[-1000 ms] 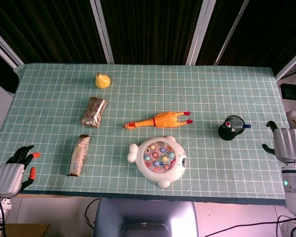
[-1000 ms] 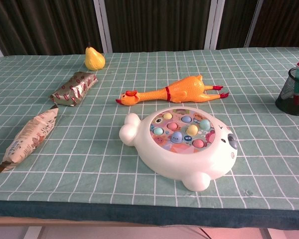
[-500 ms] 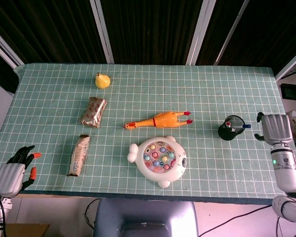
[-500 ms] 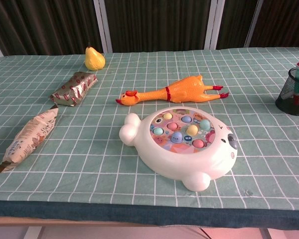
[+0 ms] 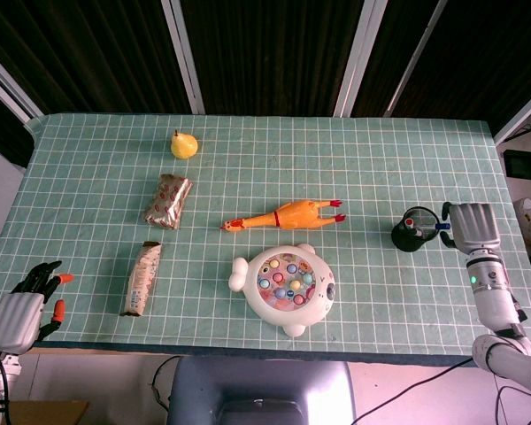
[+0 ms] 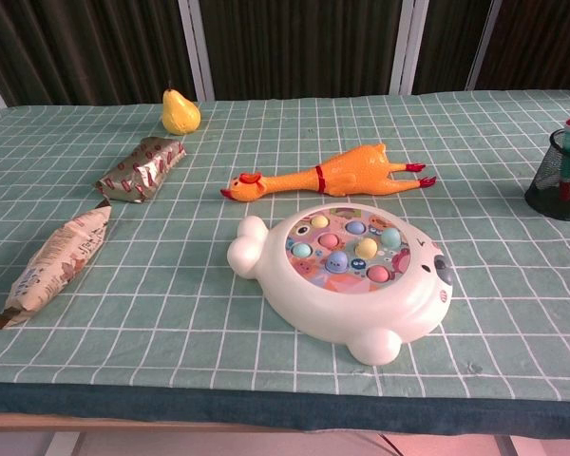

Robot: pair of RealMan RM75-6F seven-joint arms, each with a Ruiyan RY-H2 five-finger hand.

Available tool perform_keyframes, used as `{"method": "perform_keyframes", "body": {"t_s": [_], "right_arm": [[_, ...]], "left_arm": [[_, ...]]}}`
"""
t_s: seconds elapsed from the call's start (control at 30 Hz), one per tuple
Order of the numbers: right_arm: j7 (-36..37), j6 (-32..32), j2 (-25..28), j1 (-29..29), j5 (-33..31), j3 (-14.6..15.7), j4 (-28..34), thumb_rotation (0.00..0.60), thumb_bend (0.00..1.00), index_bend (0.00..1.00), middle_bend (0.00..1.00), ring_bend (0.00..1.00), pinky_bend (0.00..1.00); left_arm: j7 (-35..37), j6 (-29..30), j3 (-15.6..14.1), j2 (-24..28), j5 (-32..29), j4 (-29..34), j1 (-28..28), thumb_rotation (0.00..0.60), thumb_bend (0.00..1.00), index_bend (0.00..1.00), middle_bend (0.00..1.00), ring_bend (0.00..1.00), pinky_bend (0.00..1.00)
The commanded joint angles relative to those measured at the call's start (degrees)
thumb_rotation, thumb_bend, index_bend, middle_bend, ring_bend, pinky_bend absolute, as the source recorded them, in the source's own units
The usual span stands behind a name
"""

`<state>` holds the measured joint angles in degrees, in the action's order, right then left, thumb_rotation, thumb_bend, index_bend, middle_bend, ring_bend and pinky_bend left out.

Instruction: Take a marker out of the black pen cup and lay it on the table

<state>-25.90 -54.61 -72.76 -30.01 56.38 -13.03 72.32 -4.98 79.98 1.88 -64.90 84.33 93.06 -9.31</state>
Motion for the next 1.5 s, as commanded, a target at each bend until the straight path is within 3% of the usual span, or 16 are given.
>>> {"method": "perform_keyframes", "body": {"t_s": [0.03,0.53,1.27,1.37,1.5], "right_arm": [[0.3,-0.1,-0.3,-0.2,0.0,0.2,-0.4,0.600,0.46,0.62,1.00,1.00,1.00],[1.0,-0.5,-1.6,-0.7,-1.0,0.9,-3.0,0.600,0.46,0.63,1.00,1.00,1.00],[3.0,-0.7,-2.2,-0.9,-0.3,1.3,-4.5,0.600,0.57,0.67,1.00,1.00,1.00],[3.2,-0.8,-2.3,-0.9,-0.2,1.3,-4.6,0.600,0.64,0.69,1.00,1.00,1.00],[3.9,-3.7,-1.7,-0.2,1.9,1.4,-3.2,0.600,0.84,0.78,1.00,1.00,1.00]], "left_arm": [[0.0,0.0,0.0,0.0,0.0,0.0,0.0,0.600,0.58,0.29,0.10,0.09,0.33],[-0.1,-0.3,0.1,0.0,-0.3,0.0,-0.2,0.600,0.58,0.29,0.10,0.09,0.33],[-0.1,-0.5,0.1,0.0,-0.4,0.1,-0.3,0.600,0.58,0.29,0.11,0.09,0.33],[-0.1,-0.5,0.1,0.0,-0.4,0.1,-0.2,0.600,0.58,0.29,0.10,0.09,0.33],[0.0,-0.5,0.1,0.0,-0.4,0.0,-0.3,0.600,0.58,0.29,0.10,0.09,0.33]]}}
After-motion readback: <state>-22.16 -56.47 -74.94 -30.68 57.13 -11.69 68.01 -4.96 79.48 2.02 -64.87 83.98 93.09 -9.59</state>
